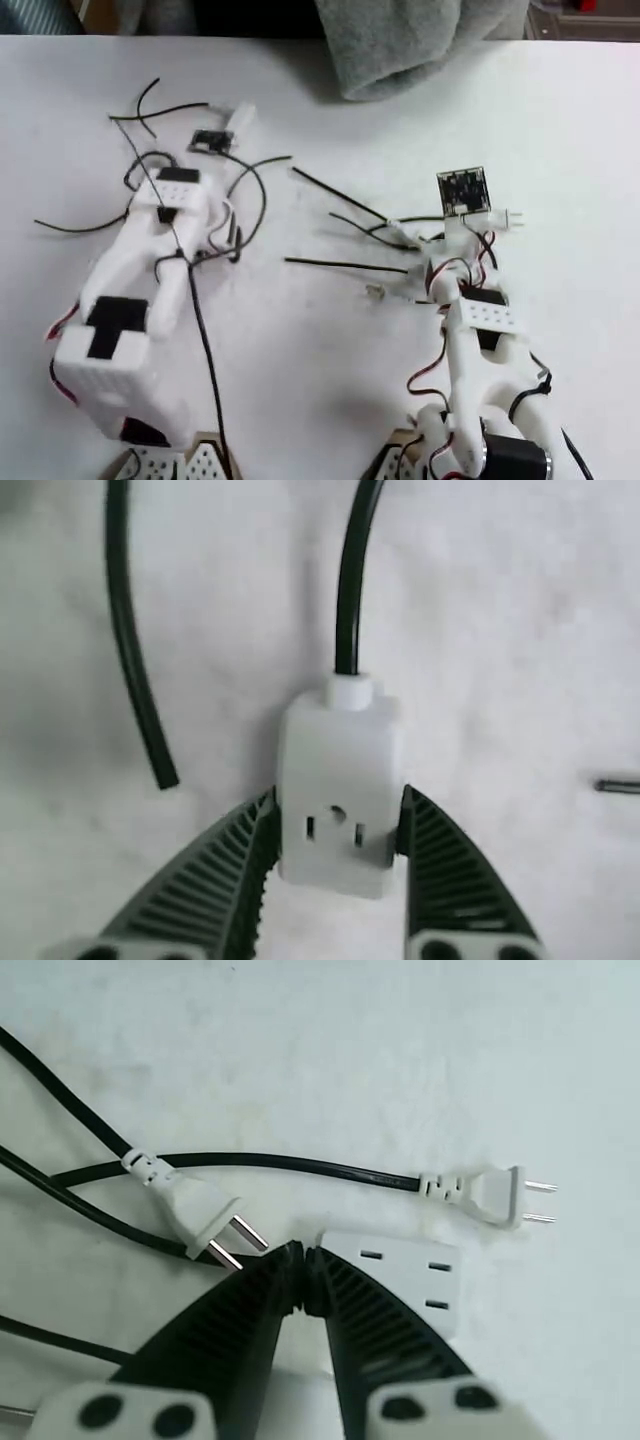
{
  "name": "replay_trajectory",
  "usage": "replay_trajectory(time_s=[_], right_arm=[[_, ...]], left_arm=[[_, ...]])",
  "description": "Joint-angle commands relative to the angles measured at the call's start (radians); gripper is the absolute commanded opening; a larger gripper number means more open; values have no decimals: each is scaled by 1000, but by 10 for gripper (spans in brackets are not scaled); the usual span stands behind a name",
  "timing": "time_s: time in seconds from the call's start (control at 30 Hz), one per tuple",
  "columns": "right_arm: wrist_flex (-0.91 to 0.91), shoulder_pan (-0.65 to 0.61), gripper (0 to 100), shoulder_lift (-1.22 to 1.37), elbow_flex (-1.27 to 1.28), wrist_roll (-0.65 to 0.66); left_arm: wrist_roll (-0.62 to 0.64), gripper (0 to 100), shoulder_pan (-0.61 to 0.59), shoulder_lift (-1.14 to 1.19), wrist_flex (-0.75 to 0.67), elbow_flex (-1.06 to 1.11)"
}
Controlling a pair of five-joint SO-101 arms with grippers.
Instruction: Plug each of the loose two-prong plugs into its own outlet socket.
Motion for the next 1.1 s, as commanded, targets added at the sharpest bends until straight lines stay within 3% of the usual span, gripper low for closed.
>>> replay_trajectory(time_s=[0.0,0.13,0.4,0.6,0.93,1.07], right_arm=[[-16,-7,21,-1,-38,8],[-13,-7,21,-1,-38,8],[-12,-7,21,-1,-37,8],[-12,-7,21,-1,-35,8],[-12,-7,21,-1,-35,8],[-12,-7,21,-1,-35,8]], left_arm=[[137,80,-67,44,68,-97],[204,122,-82,56,74,-95],[161,116,-88,51,81,-94],[161,267,-156,4,97,-92],[63,283,-219,-275,58,11],[46,283,-220,-401,-40,149]])
